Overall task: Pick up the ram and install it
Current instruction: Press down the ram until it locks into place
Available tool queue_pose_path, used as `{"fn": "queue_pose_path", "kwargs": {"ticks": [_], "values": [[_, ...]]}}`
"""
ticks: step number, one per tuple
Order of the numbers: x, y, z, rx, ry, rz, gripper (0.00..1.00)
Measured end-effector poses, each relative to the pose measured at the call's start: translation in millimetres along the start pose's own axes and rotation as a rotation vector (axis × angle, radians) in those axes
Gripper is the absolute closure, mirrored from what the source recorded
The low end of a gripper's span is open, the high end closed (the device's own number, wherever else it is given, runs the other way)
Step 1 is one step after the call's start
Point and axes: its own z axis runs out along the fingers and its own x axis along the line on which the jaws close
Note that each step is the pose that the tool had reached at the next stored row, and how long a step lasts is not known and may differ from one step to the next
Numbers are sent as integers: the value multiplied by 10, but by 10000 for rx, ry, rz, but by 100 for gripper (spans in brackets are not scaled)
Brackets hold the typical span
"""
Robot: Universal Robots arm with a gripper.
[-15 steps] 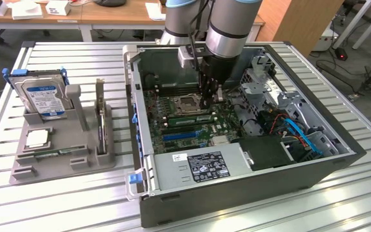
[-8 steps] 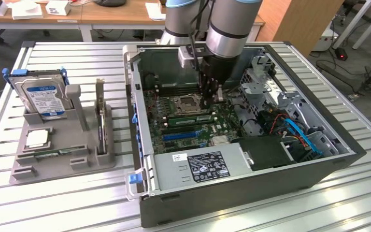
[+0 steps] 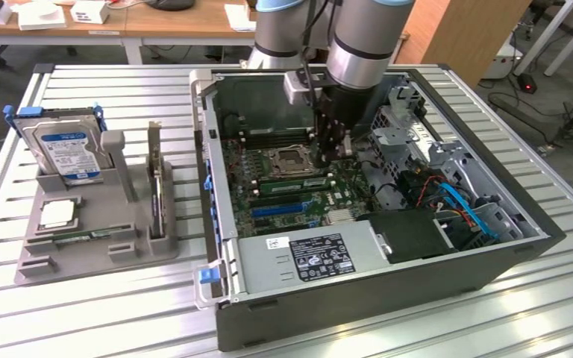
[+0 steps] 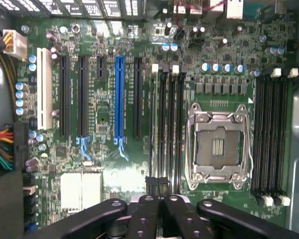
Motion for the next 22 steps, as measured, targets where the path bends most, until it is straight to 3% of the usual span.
{"fn": "queue_pose_path", "kwargs": {"ticks": [14, 22], "values": [[0, -239, -2, 0, 0, 0, 91], [1, -248, 11, 0, 0, 1, 91]]}}
